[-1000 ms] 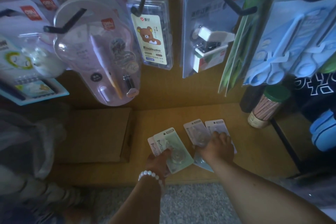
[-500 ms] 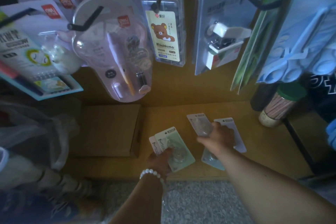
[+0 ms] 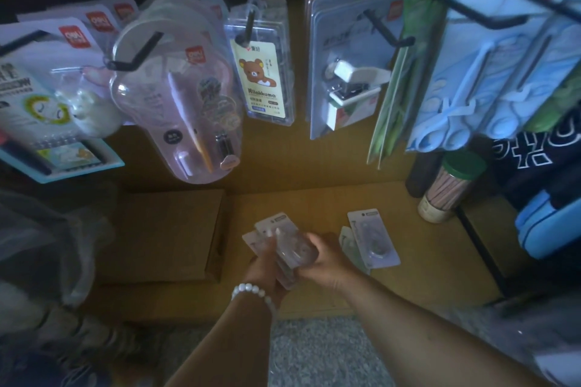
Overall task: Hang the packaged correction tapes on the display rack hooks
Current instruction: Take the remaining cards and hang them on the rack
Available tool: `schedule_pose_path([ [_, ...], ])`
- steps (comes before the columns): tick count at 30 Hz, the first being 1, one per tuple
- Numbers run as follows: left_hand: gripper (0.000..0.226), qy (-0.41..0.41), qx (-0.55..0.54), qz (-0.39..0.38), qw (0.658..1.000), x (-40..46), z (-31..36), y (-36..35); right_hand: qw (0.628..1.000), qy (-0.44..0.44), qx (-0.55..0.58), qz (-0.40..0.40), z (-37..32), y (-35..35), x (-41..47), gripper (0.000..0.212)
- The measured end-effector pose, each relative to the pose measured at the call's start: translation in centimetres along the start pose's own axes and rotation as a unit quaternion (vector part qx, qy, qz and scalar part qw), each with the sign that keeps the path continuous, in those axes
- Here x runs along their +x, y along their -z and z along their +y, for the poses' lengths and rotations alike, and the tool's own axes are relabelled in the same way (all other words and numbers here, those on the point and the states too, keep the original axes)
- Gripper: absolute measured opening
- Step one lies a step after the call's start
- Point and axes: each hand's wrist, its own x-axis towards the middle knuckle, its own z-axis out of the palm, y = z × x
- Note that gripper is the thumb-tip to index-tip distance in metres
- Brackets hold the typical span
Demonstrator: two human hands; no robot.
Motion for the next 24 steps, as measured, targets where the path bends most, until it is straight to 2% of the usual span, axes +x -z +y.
schedule_pose_path([
  [4,0.085,0.007,0.044,-0.015,0.999,0.2,-0.7,0.0,1.000,0.006,-0.003,-0.012,0.3,0.2,-0.6,0.103],
  [5,0.085,0.008,0.040,-0.020,0.999,0.2,-0.7,0.0,1.000,0.018,0.004,-0.018,0.1,0.5,-1.1,0.101],
  [7,0.069,0.003,0.034,-0.022,0.999,-0.1,-0.7,-0.1,0.999,0.036,0.028,-0.001,-0.1,1.0,-1.7,0.088],
  [8,0.062,-0.001,0.036,-0.025,0.999,-0.1,-0.8,0.0,0.998,0.042,0.032,0.041,-0.1,1.2,-1.7,0.079],
  [10,0.057,-0.008,0.037,-0.030,0.999,-0.3,-0.9,0.3,0.984,0.033,0.002,0.175,0.9,1.9,-0.8,0.061],
  [12,0.058,-0.011,0.043,-0.035,0.998,-0.6,-1.0,0.7,0.953,-0.033,-0.055,0.296,2.5,3.3,0.0,0.048],
  [15,0.060,-0.013,0.052,-0.041,0.998,-0.9,-1.3,1.3,0.905,-0.159,-0.100,0.381,5.1,5.8,0.4,0.048],
  [18,0.046,-0.014,0.058,-0.045,0.997,-1.2,-1.6,1.8,0.876,-0.257,-0.164,0.375,6.5,7.5,0.7,0.059],
  [24,0.058,-0.008,0.063,-0.044,0.997,-0.7,-2.8,2.0,0.868,-0.273,-0.228,0.347,7.4,7.5,1.9,0.059],
])
